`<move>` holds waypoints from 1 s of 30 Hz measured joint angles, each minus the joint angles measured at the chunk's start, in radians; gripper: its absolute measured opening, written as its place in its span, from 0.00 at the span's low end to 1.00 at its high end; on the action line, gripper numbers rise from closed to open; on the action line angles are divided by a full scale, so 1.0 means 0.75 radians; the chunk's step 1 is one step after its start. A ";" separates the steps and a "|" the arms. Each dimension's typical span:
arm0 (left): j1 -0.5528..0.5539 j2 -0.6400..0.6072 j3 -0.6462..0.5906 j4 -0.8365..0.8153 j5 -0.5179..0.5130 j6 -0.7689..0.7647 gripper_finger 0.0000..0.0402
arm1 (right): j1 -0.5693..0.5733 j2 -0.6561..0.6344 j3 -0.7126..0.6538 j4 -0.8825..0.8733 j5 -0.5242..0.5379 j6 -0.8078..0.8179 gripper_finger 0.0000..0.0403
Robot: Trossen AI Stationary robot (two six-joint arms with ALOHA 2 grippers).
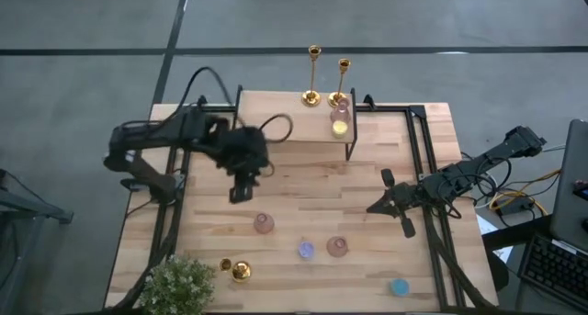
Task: Pick & Place candle stick holders
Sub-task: Put the gold candle holder on the shelf aligned with the other gold candle holders
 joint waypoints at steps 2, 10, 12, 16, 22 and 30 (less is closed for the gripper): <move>-0.042 -0.081 -0.124 0.061 -0.001 -0.062 0.36 | 0.000 0.000 0.000 0.000 0.000 0.000 0.02; -0.302 -0.396 -0.547 0.254 -0.174 -0.342 0.35 | 0.000 0.001 0.000 -0.001 0.000 0.000 0.02; -0.382 -0.455 -0.638 0.273 -0.227 -0.426 0.35 | 0.000 0.000 0.000 0.000 0.000 0.000 0.02; -0.514 -0.537 -0.790 0.376 -0.244 -0.567 0.35 | 0.000 0.000 0.000 0.000 0.000 0.000 0.02; -0.651 -0.589 -0.955 0.516 -0.247 -0.623 0.35 | 0.000 0.000 0.000 0.000 0.000 0.000 0.02; -0.770 -0.589 -1.108 0.691 -0.246 -0.622 0.35 | 0.000 0.000 0.000 0.000 0.000 0.000 0.02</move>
